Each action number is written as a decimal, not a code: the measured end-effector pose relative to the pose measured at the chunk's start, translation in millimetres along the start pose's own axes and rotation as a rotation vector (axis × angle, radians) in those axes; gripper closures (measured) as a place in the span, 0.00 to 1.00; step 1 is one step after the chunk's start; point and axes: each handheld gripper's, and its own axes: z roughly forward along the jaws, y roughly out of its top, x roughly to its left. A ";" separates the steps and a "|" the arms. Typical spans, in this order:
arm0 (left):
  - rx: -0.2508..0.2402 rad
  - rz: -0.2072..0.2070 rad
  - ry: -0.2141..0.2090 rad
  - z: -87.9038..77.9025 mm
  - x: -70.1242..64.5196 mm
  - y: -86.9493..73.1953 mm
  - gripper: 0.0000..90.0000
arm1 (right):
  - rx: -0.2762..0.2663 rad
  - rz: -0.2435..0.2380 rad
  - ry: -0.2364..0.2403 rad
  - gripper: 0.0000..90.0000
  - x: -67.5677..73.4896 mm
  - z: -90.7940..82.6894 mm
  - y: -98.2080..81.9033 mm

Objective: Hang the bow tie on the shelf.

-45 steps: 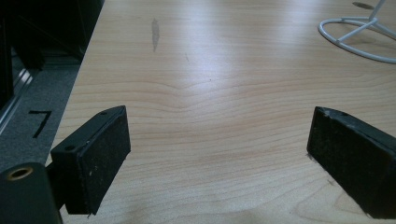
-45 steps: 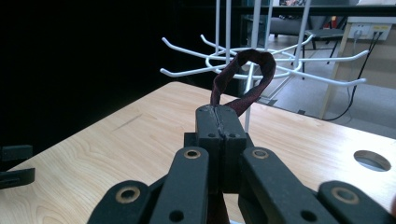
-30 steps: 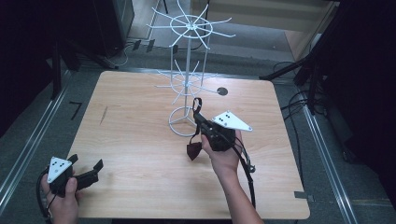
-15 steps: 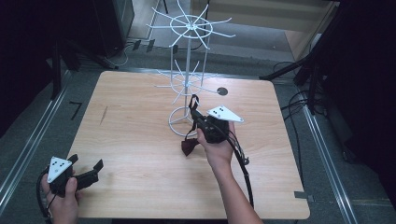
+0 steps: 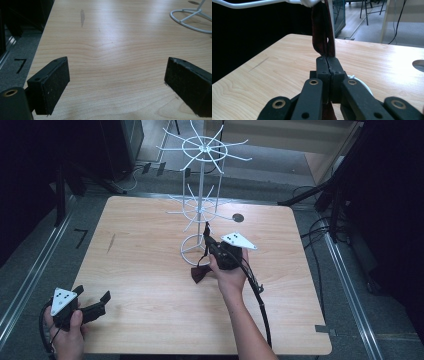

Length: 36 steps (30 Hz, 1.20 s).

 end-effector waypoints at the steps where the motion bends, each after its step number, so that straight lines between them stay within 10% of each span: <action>1: 0.001 -0.001 0.001 0.0 0.1 0.0 0.07 | 0.005 -0.008 -0.012 0.97 -1.0 0.7 -0.8; 5: -0.001 -0.001 0.000 0.0 0.0 0.0 0.07 | -0.002 -0.003 -0.014 0.85 -5.1 -1.3 -3.6; 11: -0.005 -0.001 0.008 -0.1 -0.3 -0.1 0.07 | -0.001 0.042 0.009 0.42 -14.7 -14.3 -0.8; 36: -0.002 0.010 0.010 -0.6 -1.0 -0.1 0.07 | 0.010 0.051 0.005 0.16 -53.5 -72.4 -17.9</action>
